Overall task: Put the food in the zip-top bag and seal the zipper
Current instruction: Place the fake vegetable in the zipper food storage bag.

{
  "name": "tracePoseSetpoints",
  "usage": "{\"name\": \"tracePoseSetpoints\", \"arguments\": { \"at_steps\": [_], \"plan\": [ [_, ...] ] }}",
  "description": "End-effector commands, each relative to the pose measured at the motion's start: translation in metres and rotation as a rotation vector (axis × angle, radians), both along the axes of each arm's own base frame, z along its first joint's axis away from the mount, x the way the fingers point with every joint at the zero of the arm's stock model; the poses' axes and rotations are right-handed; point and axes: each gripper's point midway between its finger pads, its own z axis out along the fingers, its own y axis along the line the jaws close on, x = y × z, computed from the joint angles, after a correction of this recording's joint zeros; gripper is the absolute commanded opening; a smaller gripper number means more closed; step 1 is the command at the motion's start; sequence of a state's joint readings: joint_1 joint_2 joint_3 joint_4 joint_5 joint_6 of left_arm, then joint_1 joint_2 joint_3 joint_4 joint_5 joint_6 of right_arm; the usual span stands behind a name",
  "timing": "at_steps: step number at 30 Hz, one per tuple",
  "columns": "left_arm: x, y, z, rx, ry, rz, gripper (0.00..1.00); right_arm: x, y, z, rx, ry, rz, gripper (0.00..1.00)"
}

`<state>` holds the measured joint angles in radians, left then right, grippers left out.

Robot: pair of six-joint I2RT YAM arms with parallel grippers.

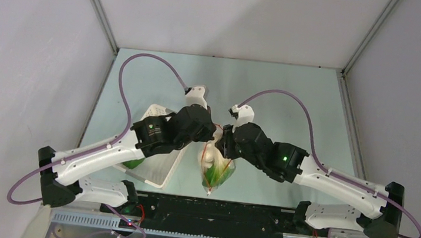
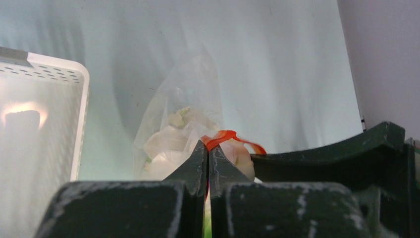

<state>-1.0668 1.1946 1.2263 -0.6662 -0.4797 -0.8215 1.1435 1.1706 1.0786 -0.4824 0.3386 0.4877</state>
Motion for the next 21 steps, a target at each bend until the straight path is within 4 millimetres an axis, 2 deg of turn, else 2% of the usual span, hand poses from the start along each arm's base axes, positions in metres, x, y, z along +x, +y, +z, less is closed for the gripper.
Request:
{"name": "tracePoseSetpoints", "arguments": {
  "at_steps": [1,2,7,11,14,18,21],
  "plan": [
    [0.007,-0.005,0.069,-0.225,-0.116,0.026,0.00,0.019,-0.054,-0.026,-0.105,0.039,-0.330,0.04],
    [0.006,-0.005,0.070,-0.232,-0.117,0.023,0.00,0.022,-0.057,-0.025,-0.077,0.049,-0.381,0.08],
    [-0.008,-0.013,0.076,-0.309,-0.124,-0.068,0.00,0.041,-0.086,-0.026,-0.084,0.036,-0.564,0.11],
    [-0.013,-0.018,0.081,-0.343,-0.129,-0.107,0.00,0.047,-0.093,-0.031,-0.107,0.046,-0.630,0.17],
    [-0.015,-0.020,0.085,-0.359,-0.130,-0.121,0.00,0.051,-0.101,-0.044,-0.181,0.064,-0.661,0.19],
    [-0.010,-0.016,0.095,-0.353,-0.154,-0.093,0.00,0.054,-0.112,-0.055,-0.237,0.101,-0.710,0.29],
    [-0.006,-0.014,0.095,-0.338,-0.166,-0.078,0.00,0.054,-0.112,-0.043,-0.204,0.085,-0.707,0.27]
  ]
}}
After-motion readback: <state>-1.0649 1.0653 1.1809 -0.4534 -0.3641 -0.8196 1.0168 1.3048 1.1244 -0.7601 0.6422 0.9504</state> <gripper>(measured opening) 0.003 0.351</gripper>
